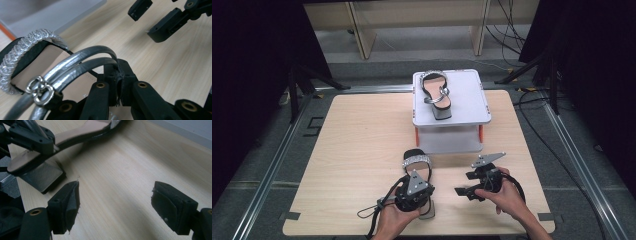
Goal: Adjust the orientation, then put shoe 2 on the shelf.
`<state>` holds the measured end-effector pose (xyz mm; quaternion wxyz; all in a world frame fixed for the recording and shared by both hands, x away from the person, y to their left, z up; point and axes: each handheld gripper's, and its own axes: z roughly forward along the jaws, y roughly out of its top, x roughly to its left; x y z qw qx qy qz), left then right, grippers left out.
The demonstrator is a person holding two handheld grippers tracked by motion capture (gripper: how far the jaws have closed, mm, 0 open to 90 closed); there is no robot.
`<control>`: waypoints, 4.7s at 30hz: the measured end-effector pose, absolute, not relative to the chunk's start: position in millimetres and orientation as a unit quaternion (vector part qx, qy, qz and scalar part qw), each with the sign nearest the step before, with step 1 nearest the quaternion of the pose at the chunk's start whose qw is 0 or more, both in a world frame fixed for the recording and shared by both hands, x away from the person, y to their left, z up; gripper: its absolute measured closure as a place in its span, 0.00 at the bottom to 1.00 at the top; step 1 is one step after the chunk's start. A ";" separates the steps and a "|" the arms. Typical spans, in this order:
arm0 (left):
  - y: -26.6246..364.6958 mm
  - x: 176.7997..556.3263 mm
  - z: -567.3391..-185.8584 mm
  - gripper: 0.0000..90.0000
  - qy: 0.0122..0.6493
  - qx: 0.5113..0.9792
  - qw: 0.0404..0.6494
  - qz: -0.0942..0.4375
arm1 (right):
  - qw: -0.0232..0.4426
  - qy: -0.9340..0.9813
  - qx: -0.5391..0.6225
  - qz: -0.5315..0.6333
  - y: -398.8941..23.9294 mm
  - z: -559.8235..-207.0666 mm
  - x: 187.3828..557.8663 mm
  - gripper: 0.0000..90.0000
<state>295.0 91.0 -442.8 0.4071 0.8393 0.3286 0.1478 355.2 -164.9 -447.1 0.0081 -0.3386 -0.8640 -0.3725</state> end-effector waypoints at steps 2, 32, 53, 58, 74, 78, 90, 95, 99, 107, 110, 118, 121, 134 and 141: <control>89.5 295.9 -444.2 0.96 0.328 0.841 0.404 0.146 | 0.005 -0.864 -0.337 -0.373 -164.8 -447.8 355.9 0.26; 199.7 239.8 -451.5 0.34 0.427 0.787 0.436 0.094 | 0.016 -0.878 -0.254 -0.407 -103.8 -434.8 334.1 0.59; 228.4 238.2 -468.7 0.33 0.470 0.764 0.427 0.111 | -0.010 -0.905 -0.233 -0.355 -140.0 -431.9 363.9 0.91; 228.5 238.6 -469.1 0.33 0.467 0.768 0.424 0.112 | -0.012 -0.901 -0.258 -0.349 -158.3 -430.3 378.8 0.92; 233.7 239.7 -470.3 0.31 0.471 0.766 0.418 0.126 | -0.080 -0.874 -0.333 -0.346 -188.3 -373.2 371.9 0.43; 236.1 240.4 -470.3 0.30 0.475 0.768 0.409 0.130 | -0.085 -0.871 -0.318 -0.366 -164.6 -350.1 372.4 0.38; 239.8 240.4 -468.8 0.22 0.490 0.757 0.410 0.135 | -0.062 -0.902 -0.320 -0.282 -83.2 -385.4 402.3 0.36; 238.8 240.8 -468.5 0.22 0.492 0.757 0.408 0.134 | -0.063 -0.915 -0.316 -0.242 -71.1 -406.6 406.3 0.35; 239.2 240.9 -469.6 0.22 0.486 0.762 0.405 0.136 | -0.057 -0.919 -0.320 -0.224 -69.0 -414.9 405.6 0.35; 239.1 239.2 -468.2 0.22 0.490 0.760 0.405 0.137 | -0.052 -0.924 -0.334 -0.177 -73.0 -434.3 397.1 0.34; 238.8 239.5 -469.2 0.22 0.488 0.758 0.410 0.137 | -0.059 -0.927 -0.326 -0.175 -81.4 -438.5 396.7 0.32; 237.9 239.0 -468.5 0.22 0.491 0.759 0.405 0.138 | -0.042 -0.926 -0.331 -0.175 -91.3 -448.4 394.8 0.31; 237.7 239.5 -469.4 0.22 0.489 0.758 0.410 0.136 | -0.035 -0.928 -0.328 -0.175 -90.7 -448.4 393.8 0.34; 237.1 238.6 -469.2 0.22 0.487 0.761 0.406 0.136 | -0.019 -0.947 -0.277 -0.159 -101.4 -446.0 401.8 0.43; 239.7 238.5 -470.1 0.22 0.483 0.766 0.400 0.143 | -0.041 -0.949 -0.274 -0.151 -90.3 -449.3 403.2 0.41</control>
